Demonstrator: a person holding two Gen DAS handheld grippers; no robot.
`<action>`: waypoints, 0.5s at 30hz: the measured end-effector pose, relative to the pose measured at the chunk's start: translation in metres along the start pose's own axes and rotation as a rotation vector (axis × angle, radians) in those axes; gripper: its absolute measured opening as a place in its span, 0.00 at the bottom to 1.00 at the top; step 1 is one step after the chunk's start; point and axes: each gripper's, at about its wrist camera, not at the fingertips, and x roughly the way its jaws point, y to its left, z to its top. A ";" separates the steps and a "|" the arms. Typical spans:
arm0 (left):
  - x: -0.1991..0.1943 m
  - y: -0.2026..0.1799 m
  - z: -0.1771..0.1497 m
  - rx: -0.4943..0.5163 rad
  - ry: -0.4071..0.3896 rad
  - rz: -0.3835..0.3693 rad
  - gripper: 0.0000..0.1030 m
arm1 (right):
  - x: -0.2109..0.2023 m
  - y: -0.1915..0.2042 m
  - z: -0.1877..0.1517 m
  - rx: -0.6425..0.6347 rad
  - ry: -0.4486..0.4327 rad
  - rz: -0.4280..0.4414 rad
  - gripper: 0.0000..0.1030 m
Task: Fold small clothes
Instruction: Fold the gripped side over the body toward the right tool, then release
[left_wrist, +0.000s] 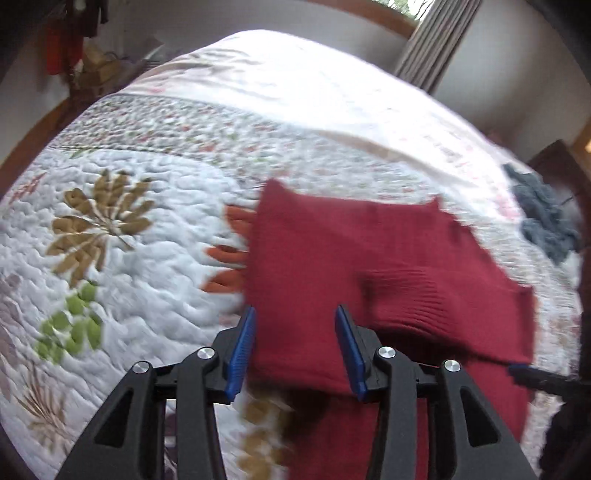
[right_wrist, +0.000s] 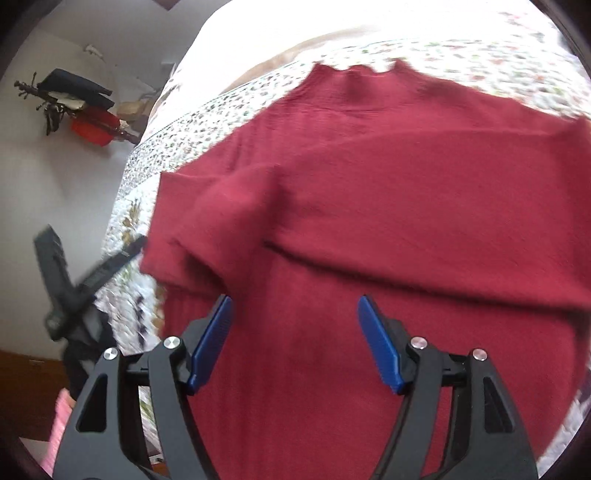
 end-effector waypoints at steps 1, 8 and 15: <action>0.007 0.001 0.001 -0.001 0.014 0.017 0.43 | 0.007 0.005 0.008 0.017 0.017 0.022 0.68; 0.034 0.016 -0.008 -0.052 0.063 -0.021 0.44 | 0.050 0.024 0.047 0.095 0.095 0.053 0.68; 0.015 0.018 -0.010 -0.073 0.036 -0.036 0.43 | 0.076 0.028 0.043 0.069 0.145 0.070 0.17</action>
